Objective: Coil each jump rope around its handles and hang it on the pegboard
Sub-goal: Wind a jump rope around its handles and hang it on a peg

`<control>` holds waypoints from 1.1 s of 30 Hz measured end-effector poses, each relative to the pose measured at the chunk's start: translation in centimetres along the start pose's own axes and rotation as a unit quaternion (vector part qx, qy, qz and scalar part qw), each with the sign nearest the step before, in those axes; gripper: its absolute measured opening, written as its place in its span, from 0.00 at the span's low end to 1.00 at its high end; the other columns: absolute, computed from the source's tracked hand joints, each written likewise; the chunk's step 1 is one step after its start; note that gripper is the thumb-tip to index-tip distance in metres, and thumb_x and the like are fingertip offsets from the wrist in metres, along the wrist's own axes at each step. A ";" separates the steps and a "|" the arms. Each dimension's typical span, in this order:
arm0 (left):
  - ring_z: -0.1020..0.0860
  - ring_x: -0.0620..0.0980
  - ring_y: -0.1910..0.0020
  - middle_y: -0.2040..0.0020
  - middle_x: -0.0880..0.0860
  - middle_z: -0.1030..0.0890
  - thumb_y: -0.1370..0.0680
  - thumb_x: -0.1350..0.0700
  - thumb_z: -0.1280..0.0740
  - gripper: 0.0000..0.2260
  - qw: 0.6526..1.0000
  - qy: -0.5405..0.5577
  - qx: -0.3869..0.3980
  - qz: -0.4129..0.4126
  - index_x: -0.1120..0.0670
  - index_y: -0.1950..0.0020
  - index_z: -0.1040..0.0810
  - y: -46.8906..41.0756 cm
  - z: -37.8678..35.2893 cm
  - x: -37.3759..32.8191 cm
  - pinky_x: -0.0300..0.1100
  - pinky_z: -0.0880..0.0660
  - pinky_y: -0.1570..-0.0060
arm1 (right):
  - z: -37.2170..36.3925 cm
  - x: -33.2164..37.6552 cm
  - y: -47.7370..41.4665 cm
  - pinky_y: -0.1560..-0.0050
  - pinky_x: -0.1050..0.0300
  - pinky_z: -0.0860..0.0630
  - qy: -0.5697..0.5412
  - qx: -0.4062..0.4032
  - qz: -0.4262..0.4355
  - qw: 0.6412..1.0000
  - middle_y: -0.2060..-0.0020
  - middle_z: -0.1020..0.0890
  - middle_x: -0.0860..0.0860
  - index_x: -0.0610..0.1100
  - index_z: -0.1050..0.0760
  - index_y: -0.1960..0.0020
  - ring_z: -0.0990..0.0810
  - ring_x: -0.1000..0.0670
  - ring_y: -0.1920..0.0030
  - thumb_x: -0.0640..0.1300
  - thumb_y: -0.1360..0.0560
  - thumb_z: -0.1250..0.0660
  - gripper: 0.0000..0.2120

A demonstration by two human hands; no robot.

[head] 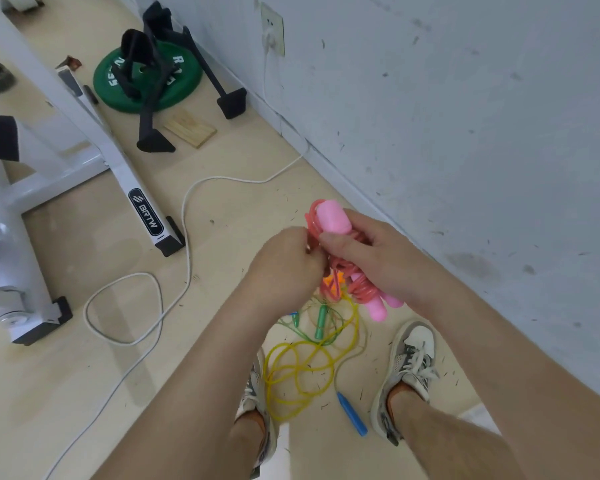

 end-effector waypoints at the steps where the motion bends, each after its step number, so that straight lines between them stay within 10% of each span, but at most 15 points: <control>1: 0.21 0.49 0.68 0.64 0.55 0.18 0.23 0.55 0.37 0.10 0.995 0.092 -0.031 0.017 0.58 0.46 0.24 0.0 0.5 0.3 0.45 0.26 0.60 | 0.1 0.1 0.0 0.66 0.69 0.27 -0.003 -0.003 0.001 1.000 0.66 0.19 0.58 0.55 0.22 0.49 0.21 0.60 0.67 0.49 0.21 0.35 0.04; 3: 0.23 0.45 0.73 0.65 0.54 0.18 0.22 0.58 0.34 0.18 0.985 0.159 -0.058 0.031 0.58 0.33 0.30 0.0 1.0 0.7 0.42 0.28 0.62 | 0.4 0.2 0.0 0.67 0.71 0.28 0.002 0.004 -0.008 1.000 0.68 0.19 0.60 0.54 0.21 0.48 0.21 0.61 0.68 0.51 0.21 0.35 0.05; 6: 0.24 0.46 0.70 0.63 0.54 0.20 0.20 0.62 0.39 0.06 0.994 0.105 0.026 -0.012 0.59 0.45 0.25 0.2 0.0 0.0 0.43 0.25 0.62 | 0.3 0.0 0.2 0.70 0.71 0.29 -0.005 0.025 -0.013 1.000 0.69 0.19 0.61 0.50 0.21 0.47 0.21 0.62 0.70 0.48 0.21 0.35 0.05; 10: 0.18 0.53 0.64 0.57 0.60 0.17 0.20 0.69 0.44 0.13 0.943 0.312 0.110 0.034 0.57 0.45 0.22 0.8 0.3 -0.1 0.42 0.19 0.57 | 0.6 0.3 0.3 0.73 0.72 0.30 -0.013 0.042 -0.002 0.999 0.68 0.18 0.62 0.50 0.22 0.44 0.21 0.63 0.71 0.45 0.21 0.34 0.07; 17: 0.17 0.57 0.67 0.62 0.62 0.17 0.18 0.56 0.40 0.09 0.902 0.412 0.074 0.108 0.59 0.44 0.24 0.6 0.6 0.9 0.44 0.18 0.64 | 1.2 0.4 0.2 0.54 0.67 0.24 0.116 0.065 0.049 0.990 0.48 0.17 0.61 0.60 0.26 0.35 0.19 0.61 0.49 0.45 0.27 0.26 0.24; 22: 0.17 0.56 0.66 0.60 0.64 0.18 0.19 0.61 0.39 0.06 0.885 0.429 0.132 0.124 0.54 0.48 0.23 0.5 0.4 1.4 0.42 0.18 0.67 | 1.5 1.0 0.7 0.64 0.64 0.24 0.151 0.112 0.039 0.981 0.55 0.17 0.60 0.59 0.23 0.39 0.18 0.59 0.61 0.46 0.32 0.22 0.24; 27: 0.18 0.50 0.68 0.62 0.59 0.17 0.21 0.62 0.35 0.05 0.954 0.247 0.159 0.064 0.53 0.52 0.21 0.8 -0.1 1.9 0.37 0.21 0.68 | 1.6 0.1 1.5 0.64 0.44 0.19 0.215 0.198 -0.030 0.956 0.58 0.16 0.52 0.64 0.22 0.43 0.17 0.39 0.59 0.49 0.34 0.22 0.22; 30: 0.23 0.47 0.60 0.56 0.53 0.20 0.24 0.59 0.33 0.04 0.987 -0.080 0.098 -0.099 0.51 0.52 0.22 0.0 -0.2 1.9 0.41 0.25 0.57 | 0.9 -1.1 1.5 0.63 0.49 0.18 0.281 0.226 -0.052 0.931 0.58 0.16 0.53 0.65 0.22 0.44 0.16 0.44 0.61 0.55 0.35 0.22 0.21; 33: 0.26 0.48 0.57 0.57 0.48 0.24 0.23 0.61 0.37 0.06 0.970 -0.142 0.105 -0.166 0.54 0.48 0.24 0.3 -1.9 1.6 0.42 0.29 0.54 | 1.3 -1.5 1.5 0.63 0.51 0.18 0.291 0.238 -0.076 0.924 0.61 0.16 0.54 0.62 0.21 0.45 0.17 0.48 0.65 0.56 0.36 0.22 0.21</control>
Point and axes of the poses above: each hand's wrist, its own y-axis away from the middle knuckle, its own z-axis out of the back of the hand, x = y × z, the point moved 6 cm from there along -y, towards the middle knuckle
